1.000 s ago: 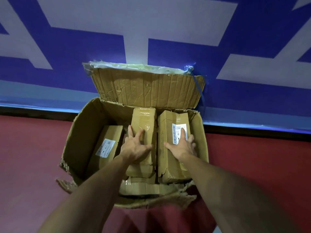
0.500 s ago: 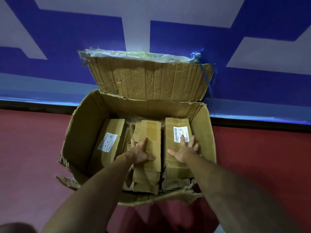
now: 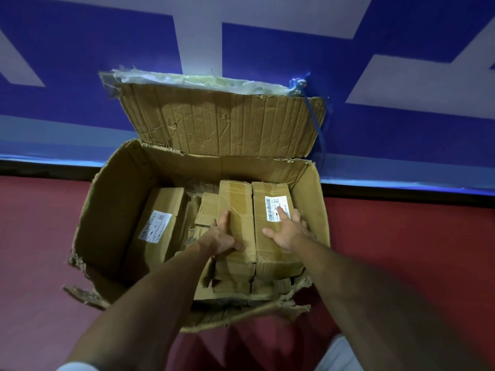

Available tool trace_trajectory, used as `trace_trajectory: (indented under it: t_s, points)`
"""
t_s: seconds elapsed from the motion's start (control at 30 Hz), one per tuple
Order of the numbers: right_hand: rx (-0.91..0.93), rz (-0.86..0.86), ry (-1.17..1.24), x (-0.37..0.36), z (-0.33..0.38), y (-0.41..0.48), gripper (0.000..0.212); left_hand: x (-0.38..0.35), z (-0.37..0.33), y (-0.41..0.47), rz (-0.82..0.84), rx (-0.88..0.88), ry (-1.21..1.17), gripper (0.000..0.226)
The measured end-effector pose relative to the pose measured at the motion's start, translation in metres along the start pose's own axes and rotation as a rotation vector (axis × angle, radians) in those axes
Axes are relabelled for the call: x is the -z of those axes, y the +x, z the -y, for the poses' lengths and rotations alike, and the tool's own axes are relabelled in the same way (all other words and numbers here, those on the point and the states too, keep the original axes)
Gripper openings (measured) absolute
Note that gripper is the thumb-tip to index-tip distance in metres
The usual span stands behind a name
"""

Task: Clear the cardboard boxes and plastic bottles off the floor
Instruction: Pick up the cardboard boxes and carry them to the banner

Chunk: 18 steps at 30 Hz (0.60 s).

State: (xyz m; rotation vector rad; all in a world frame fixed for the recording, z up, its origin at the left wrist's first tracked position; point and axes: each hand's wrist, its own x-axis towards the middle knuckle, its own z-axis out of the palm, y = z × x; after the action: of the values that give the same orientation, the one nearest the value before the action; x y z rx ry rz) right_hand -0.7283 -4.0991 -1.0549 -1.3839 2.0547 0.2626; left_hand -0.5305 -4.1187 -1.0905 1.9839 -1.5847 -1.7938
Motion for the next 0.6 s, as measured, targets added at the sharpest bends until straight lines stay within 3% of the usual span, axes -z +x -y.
trace_trajectory:
  t_s: [0.23,0.4,0.6]
  points:
    - [-0.001,-0.065,0.033,0.05,0.025,-0.067,0.068,0.035,-0.032,-0.095,-0.22,-0.033,0.459,0.079]
    - [0.033,-0.068,0.023,0.139,0.059,-0.166,0.065,0.078,-0.097,-0.215,-0.361,-0.086,0.619,0.07]
    - [0.094,-0.076,-0.007,0.276,0.086,-0.304,0.069,0.124,-0.193,-0.373,-0.375,-0.114,0.625,0.066]
